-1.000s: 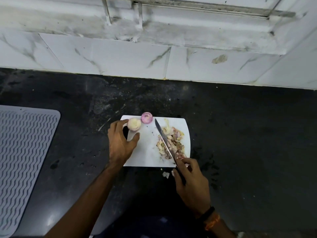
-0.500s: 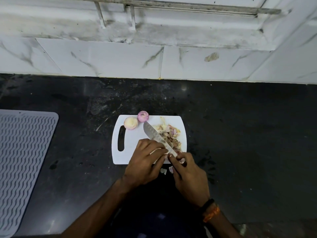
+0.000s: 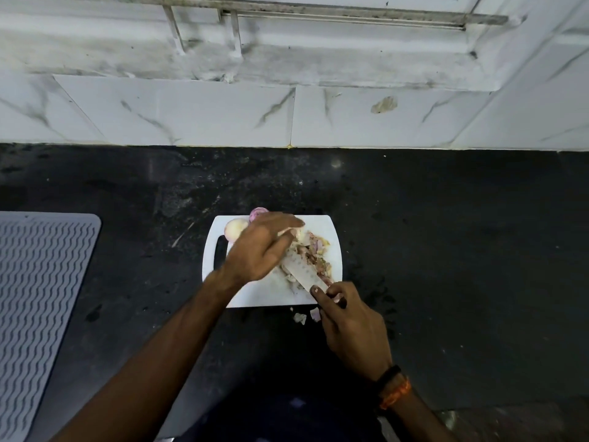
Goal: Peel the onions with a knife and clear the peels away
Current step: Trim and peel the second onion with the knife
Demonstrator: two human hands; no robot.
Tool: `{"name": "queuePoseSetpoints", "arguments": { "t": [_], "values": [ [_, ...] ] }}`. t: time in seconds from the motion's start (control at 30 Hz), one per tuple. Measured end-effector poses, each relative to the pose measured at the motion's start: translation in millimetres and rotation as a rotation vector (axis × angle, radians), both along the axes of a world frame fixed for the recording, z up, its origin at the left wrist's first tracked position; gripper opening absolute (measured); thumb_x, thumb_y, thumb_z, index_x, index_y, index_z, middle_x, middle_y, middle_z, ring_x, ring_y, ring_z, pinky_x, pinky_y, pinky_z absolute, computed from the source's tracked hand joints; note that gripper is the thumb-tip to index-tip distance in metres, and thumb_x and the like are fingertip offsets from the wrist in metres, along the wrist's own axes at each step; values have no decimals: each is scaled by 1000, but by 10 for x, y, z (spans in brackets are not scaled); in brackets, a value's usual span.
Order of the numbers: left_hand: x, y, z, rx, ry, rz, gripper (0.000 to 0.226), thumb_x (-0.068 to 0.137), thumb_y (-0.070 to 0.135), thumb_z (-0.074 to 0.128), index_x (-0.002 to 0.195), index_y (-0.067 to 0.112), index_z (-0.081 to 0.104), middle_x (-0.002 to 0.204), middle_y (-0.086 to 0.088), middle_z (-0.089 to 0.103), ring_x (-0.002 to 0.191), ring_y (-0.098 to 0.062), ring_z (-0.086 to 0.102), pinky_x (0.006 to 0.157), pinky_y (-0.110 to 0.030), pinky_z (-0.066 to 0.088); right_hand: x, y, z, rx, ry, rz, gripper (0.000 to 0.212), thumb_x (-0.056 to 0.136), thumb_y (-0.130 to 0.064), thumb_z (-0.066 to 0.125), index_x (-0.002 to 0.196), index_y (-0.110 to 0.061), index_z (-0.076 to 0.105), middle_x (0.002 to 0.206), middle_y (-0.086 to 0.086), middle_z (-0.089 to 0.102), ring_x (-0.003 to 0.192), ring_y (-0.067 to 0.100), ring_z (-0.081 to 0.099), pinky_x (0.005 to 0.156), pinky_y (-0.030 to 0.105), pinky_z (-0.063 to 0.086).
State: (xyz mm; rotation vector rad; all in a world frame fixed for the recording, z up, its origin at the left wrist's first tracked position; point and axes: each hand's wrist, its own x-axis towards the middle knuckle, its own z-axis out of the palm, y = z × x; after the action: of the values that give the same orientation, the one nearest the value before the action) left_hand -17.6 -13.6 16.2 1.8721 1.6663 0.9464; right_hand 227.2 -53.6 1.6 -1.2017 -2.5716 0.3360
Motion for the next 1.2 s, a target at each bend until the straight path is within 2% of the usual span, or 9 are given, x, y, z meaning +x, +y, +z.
{"name": "queuePoseSetpoints", "arguments": {
  "t": [0.13, 0.4, 0.63, 0.73, 0.9, 1.0, 1.07, 1.13, 1.2],
  "values": [
    [-146, -134, -80, 120, 36, 173, 30, 85, 7, 49, 99, 13, 76, 104, -1, 71, 101, -11, 56, 87, -38, 50, 37, 22, -29, -11, 15, -27, 40, 85, -24, 75, 125, -20, 68, 113, 1, 57, 74, 14, 62, 43, 29, 50],
    [-64, -388, -304, 248, 332, -43, 39, 84, 2, 43, 100, 9, 78, 107, -7, 69, 100, -32, 57, 88, -44, 45, 54, 13, -19, 7, 28, 5, 36, 87, -26, 75, 121, -18, 70, 112, 3, 59, 73, 14, 64, 42, 26, 48],
    [-119, -95, -257, 103, 418, -133, 45, 82, 14, 39, 98, 21, 81, 113, -5, 66, 111, -31, 50, 95, -44, 40, 99, -1, -7, 32, 53, 28, 34, 85, -20, 77, 118, -16, 71, 111, -1, 52, 71, 12, 63, 42, 26, 50],
    [-215, 173, -210, 12, 487, -209, 19, 90, 21, 65, 98, 25, 81, 114, -2, 65, 115, -29, 49, 97, -45, 39, 137, -11, 45, 42, 64, 39, 33, 84, -20, 78, 116, -17, 72, 111, -3, 50, 69, 12, 62, 43, 21, 47],
    [-293, 351, -74, -136, 184, -53, 37, 87, -7, 62, 110, 18, 78, 112, -1, 70, 106, -17, 55, 97, -37, 43, 223, 2, 28, 49, 61, 19, 37, 82, -22, 80, 118, -19, 72, 110, 0, 58, 67, 10, 61, 51, 14, 39],
    [-210, 204, -64, -120, -139, 325, 29, 93, 2, 64, 113, 19, 75, 109, 2, 73, 96, -7, 65, 86, -22, 54, 251, -4, -62, -16, 108, -120, 46, 81, -24, 82, 126, -22, 69, 112, -1, 61, 72, 9, 60, 52, 18, 46],
    [-91, 27, -125, -192, -337, 539, 16, 92, 16, 71, 105, 24, 76, 101, 8, 75, 92, -6, 69, 84, -30, 58, 213, 0, -115, -64, 148, -266, 50, 80, -26, 82, 127, -19, 68, 107, -3, 63, 76, 8, 61, 60, 16, 45],
    [59, -151, -208, -288, -401, 536, 9, 89, 19, 74, 93, 27, 74, 89, 12, 74, 84, -5, 69, 79, -34, 59, 153, 55, -164, -116, 164, -394, 49, 81, -23, 82, 127, -17, 68, 104, -2, 65, 80, 12, 64, 66, 18, 46],
    [231, -319, -284, -344, -326, 411, 14, 88, 15, 75, 89, 30, 72, 85, 14, 74, 79, 0, 68, 75, -23, 54, 88, 150, -194, -181, 189, -497, 42, 85, -20, 78, 125, -15, 68, 103, 1, 68, 86, 17, 66, 73, 24, 48]
  ]
}}
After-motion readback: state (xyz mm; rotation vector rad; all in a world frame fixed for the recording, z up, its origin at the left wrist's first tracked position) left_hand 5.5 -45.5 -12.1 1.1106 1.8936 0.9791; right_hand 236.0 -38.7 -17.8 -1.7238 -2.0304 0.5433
